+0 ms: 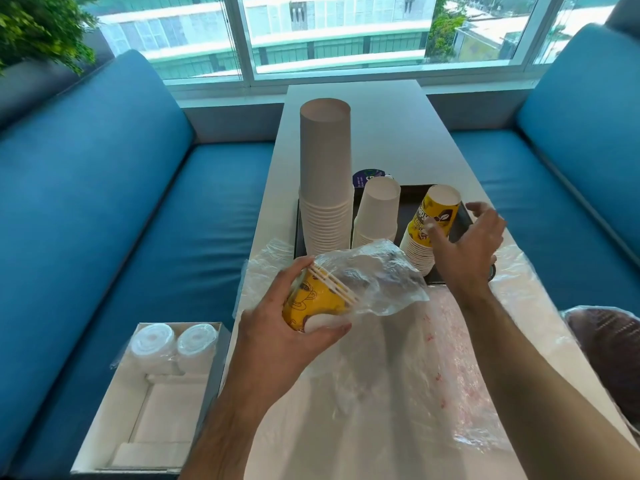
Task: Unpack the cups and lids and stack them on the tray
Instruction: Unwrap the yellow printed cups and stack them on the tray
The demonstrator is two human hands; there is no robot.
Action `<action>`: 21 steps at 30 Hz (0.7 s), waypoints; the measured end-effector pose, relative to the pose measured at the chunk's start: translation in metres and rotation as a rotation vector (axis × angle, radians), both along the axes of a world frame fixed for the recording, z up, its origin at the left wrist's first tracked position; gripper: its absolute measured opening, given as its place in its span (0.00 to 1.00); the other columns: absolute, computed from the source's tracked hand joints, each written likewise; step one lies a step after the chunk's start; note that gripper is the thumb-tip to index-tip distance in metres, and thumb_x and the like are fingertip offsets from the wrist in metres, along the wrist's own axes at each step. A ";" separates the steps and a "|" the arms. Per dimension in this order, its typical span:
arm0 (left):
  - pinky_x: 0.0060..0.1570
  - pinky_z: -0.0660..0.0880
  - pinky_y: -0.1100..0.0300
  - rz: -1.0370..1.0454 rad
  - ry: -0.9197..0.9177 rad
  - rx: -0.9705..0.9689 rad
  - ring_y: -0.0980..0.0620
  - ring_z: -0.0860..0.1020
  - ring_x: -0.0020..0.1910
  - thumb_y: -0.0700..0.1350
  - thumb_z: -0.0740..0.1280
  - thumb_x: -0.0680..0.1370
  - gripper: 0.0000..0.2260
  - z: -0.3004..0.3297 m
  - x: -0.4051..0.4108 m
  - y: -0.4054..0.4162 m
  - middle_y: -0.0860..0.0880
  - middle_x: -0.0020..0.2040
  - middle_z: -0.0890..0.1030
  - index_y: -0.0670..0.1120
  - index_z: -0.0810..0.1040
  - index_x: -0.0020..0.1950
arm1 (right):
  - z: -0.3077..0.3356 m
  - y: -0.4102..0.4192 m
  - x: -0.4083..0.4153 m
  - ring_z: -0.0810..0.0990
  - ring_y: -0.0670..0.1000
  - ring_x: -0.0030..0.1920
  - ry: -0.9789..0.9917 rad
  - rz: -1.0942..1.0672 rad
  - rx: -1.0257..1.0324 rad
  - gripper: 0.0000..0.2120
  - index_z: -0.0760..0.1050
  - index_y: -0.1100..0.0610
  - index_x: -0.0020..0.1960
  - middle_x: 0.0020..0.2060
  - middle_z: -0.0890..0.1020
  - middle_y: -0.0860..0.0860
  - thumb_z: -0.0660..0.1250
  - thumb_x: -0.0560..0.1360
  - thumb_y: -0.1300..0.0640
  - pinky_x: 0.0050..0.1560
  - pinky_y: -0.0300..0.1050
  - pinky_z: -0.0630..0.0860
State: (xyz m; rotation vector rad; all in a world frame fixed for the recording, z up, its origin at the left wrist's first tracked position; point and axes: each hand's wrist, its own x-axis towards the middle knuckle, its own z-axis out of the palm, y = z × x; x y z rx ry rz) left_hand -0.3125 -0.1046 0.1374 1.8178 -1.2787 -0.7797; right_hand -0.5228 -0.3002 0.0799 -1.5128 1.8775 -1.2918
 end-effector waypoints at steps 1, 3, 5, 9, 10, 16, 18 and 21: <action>0.45 0.76 0.72 0.005 0.007 0.003 0.64 0.75 0.53 0.66 0.74 0.59 0.40 0.001 0.000 0.000 0.64 0.61 0.71 0.73 0.62 0.69 | 0.007 0.008 0.002 0.72 0.55 0.65 -0.031 0.015 -0.043 0.27 0.68 0.53 0.65 0.63 0.72 0.54 0.74 0.72 0.47 0.65 0.65 0.73; 0.42 0.74 0.74 0.020 0.023 0.015 0.61 0.76 0.53 0.66 0.75 0.59 0.40 0.001 -0.001 -0.001 0.62 0.60 0.72 0.73 0.62 0.68 | 0.020 0.021 0.004 0.77 0.50 0.55 -0.096 0.131 -0.058 0.12 0.74 0.52 0.55 0.54 0.77 0.48 0.72 0.75 0.56 0.61 0.57 0.78; 0.41 0.72 0.75 0.035 0.034 0.031 0.58 0.76 0.54 0.66 0.74 0.58 0.41 0.002 -0.001 -0.001 0.60 0.60 0.74 0.71 0.63 0.69 | 0.034 0.033 0.004 0.79 0.44 0.46 -0.167 0.322 -0.032 0.10 0.78 0.50 0.44 0.43 0.80 0.42 0.70 0.75 0.65 0.55 0.47 0.78; 0.38 0.73 0.74 0.046 0.041 0.039 0.58 0.78 0.51 0.67 0.73 0.58 0.39 0.003 -0.002 -0.001 0.58 0.58 0.77 0.72 0.62 0.66 | 0.061 0.052 0.002 0.81 0.43 0.45 -0.193 0.789 0.131 0.18 0.84 0.54 0.39 0.40 0.83 0.46 0.64 0.74 0.74 0.51 0.44 0.78; 0.38 0.73 0.74 0.043 0.042 0.043 0.58 0.78 0.51 0.67 0.73 0.58 0.39 0.003 -0.003 -0.001 0.60 0.57 0.77 0.73 0.61 0.66 | 0.066 0.055 0.003 0.82 0.45 0.48 -0.183 0.859 0.176 0.18 0.86 0.54 0.42 0.42 0.84 0.46 0.65 0.76 0.73 0.54 0.47 0.80; 0.54 0.81 0.57 -0.002 -0.008 0.074 0.53 0.79 0.56 0.69 0.74 0.59 0.38 -0.002 -0.006 -0.002 0.59 0.60 0.75 0.75 0.58 0.64 | 0.089 0.065 0.019 0.84 0.57 0.53 -0.103 1.094 0.316 0.13 0.87 0.51 0.53 0.49 0.87 0.46 0.72 0.72 0.48 0.59 0.64 0.79; 0.57 0.81 0.51 -0.014 -0.014 0.081 0.49 0.79 0.57 0.68 0.74 0.60 0.38 -0.002 -0.006 -0.001 0.56 0.63 0.76 0.75 0.57 0.65 | 0.093 0.067 0.025 0.85 0.51 0.52 -0.026 1.190 0.309 0.12 0.86 0.52 0.54 0.47 0.87 0.44 0.72 0.73 0.49 0.59 0.53 0.81; 0.57 0.81 0.51 -0.033 -0.047 0.070 0.52 0.79 0.56 0.66 0.73 0.63 0.38 -0.002 -0.007 -0.001 0.57 0.63 0.75 0.74 0.57 0.67 | 0.096 0.069 0.031 0.83 0.38 0.45 0.026 1.269 0.285 0.05 0.83 0.50 0.44 0.38 0.85 0.43 0.72 0.71 0.50 0.56 0.37 0.78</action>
